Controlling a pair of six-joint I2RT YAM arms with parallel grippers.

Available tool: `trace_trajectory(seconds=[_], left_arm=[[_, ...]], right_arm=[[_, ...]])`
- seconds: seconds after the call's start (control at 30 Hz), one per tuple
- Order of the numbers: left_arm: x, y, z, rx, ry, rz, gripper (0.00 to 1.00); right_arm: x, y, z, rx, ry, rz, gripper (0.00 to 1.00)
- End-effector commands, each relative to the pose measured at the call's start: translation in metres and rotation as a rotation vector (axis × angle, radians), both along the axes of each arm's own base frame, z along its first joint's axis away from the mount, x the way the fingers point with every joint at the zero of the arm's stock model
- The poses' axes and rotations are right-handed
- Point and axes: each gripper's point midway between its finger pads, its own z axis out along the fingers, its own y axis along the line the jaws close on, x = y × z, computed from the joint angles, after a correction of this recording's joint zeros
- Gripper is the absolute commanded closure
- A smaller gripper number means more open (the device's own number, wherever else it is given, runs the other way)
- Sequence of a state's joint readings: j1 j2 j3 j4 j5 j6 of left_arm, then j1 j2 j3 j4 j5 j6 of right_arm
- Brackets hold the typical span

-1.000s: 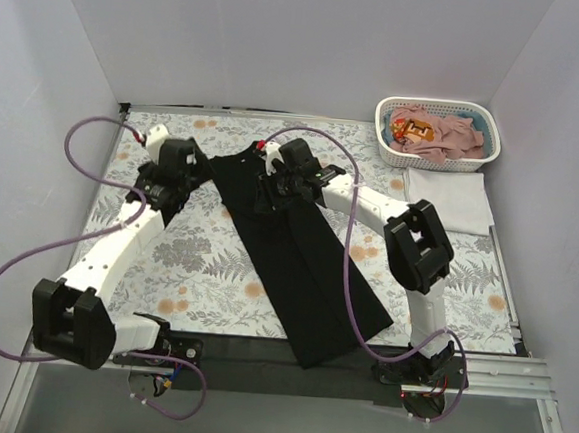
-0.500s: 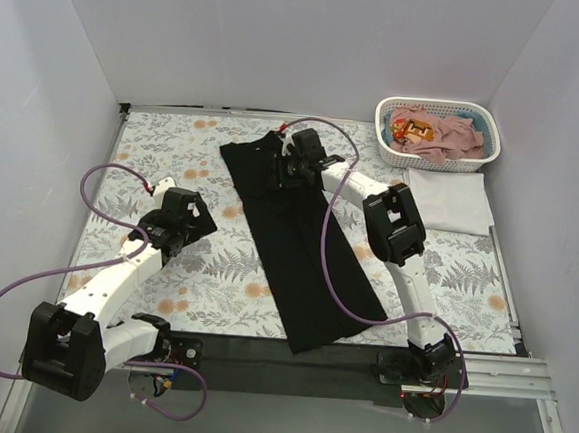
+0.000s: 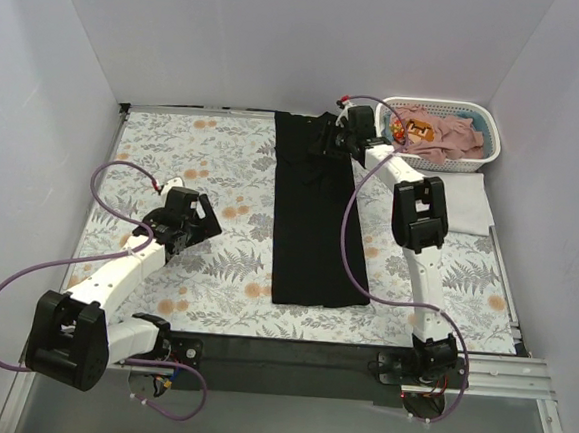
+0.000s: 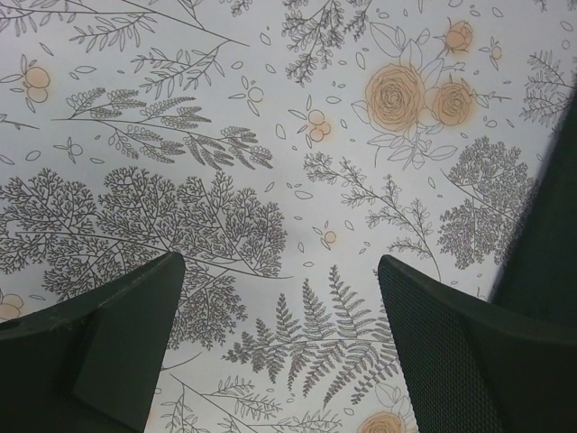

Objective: Fold and stack the t-shirts
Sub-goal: Fold the tshirt

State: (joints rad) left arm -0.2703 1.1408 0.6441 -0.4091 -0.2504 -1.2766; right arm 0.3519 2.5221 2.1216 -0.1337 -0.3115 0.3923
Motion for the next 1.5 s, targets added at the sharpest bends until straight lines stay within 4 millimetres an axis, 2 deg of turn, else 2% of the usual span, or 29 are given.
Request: trace_trajectory(seconds=[0.0, 0.07, 0.1, 0.17, 0.2, 0.27, 0.3, 0.33, 0.37, 0.4, 0.43, 0.47, 0.5, 0.53, 0.57, 0.63, 0.67, 0.8, 0.9, 1.07, 1.2, 1.47], left_arm=[[0.009, -0.012, 0.016, -0.035, -0.044, -0.062, 0.12], [0.007, -0.019, 0.016, -0.059, -0.039, -0.091, 0.12], [0.006, -0.021, 0.016, -0.068, -0.037, -0.098, 0.12], [0.003, -0.032, 0.017, -0.090, -0.030, -0.146, 0.12], [-0.001, -0.041, 0.019, -0.115, -0.025, -0.176, 0.12], [-0.011, -0.057, 0.019, -0.152, -0.005, -0.213, 0.12], [-0.015, -0.065, 0.020, -0.184, 0.010, -0.228, 0.12], [-0.024, -0.073, 0.017, -0.207, 0.050, -0.229, 0.12], [-0.029, -0.077, 0.014, -0.221, 0.077, -0.230, 0.12], [-0.034, -0.081, 0.012, -0.229, 0.103, -0.229, 0.12], [-0.048, -0.092, 0.006, -0.242, 0.165, -0.265, 0.13], [-0.054, -0.096, 0.003, -0.257, 0.195, -0.251, 0.13], [-0.061, -0.099, 0.000, -0.258, 0.225, -0.253, 0.13], [-0.071, -0.110, -0.004, -0.263, 0.253, -0.284, 0.13], [-0.076, -0.115, -0.006, -0.273, 0.274, -0.275, 0.13], [-0.089, -0.125, -0.011, -0.269, 0.308, -0.298, 0.13], [-0.093, -0.127, -0.015, -0.261, 0.330, -0.296, 0.13], [-0.102, -0.136, -0.024, -0.240, 0.389, -0.292, 0.14], [-0.103, -0.145, -0.028, -0.220, 0.415, -0.301, 0.14], [-0.107, -0.156, -0.032, -0.199, 0.454, -0.318, 0.16], [-0.109, -0.153, -0.038, -0.154, 0.475, -0.302, 0.18], [-0.120, -0.159, -0.041, -0.129, 0.533, -0.317, 0.19]], right_arm=[[-0.036, 0.008, 0.101, 0.038, -0.128, 0.081, 0.43], [-0.059, -0.005, 0.102, -0.003, -0.111, 0.079, 0.43], [-0.084, -0.018, 0.101, -0.040, -0.093, 0.085, 0.43], [-0.113, -0.040, 0.092, -0.115, -0.041, 0.055, 0.43], [-0.141, -0.060, 0.083, -0.166, -0.008, 0.028, 0.43], [-0.179, -0.083, 0.066, -0.230, 0.051, 0.017, 0.43], [-0.195, -0.096, 0.082, -0.248, 0.019, -0.011, 0.43], [-0.224, -0.113, 0.052, -0.300, 0.091, -0.014, 0.43], [-0.244, -0.125, 0.045, -0.334, 0.128, -0.022, 0.43], [-0.257, -0.133, 0.057, -0.336, 0.101, -0.035, 0.43], [-0.284, -0.146, 0.032, -0.373, 0.166, -0.032, 0.43], [-0.300, -0.152, 0.027, -0.383, 0.193, -0.026, 0.43], [-0.314, -0.155, 0.030, -0.365, 0.188, -0.022, 0.43], [-0.326, -0.157, 0.024, -0.362, 0.206, -0.012, 0.43], [-0.346, -0.163, 0.007, -0.366, 0.259, -0.007, 0.44], [-0.364, -0.163, 0.004, -0.335, 0.276, 0.009, 0.44], [-0.378, -0.165, -0.008, -0.334, 0.313, 0.020, 0.46], [-0.404, -0.159, -0.020, -0.272, 0.392, 0.052, 0.51], [-0.414, -0.157, -0.027, -0.259, 0.421, 0.074, 0.53], [-0.421, -0.161, -0.037, -0.281, 0.458, 0.084, 0.56], [-0.429, -0.170, -0.048, -0.327, 0.522, 0.052, 0.61], [-0.429, -0.182, -0.046, -0.416, 0.531, 0.003, 0.63]])
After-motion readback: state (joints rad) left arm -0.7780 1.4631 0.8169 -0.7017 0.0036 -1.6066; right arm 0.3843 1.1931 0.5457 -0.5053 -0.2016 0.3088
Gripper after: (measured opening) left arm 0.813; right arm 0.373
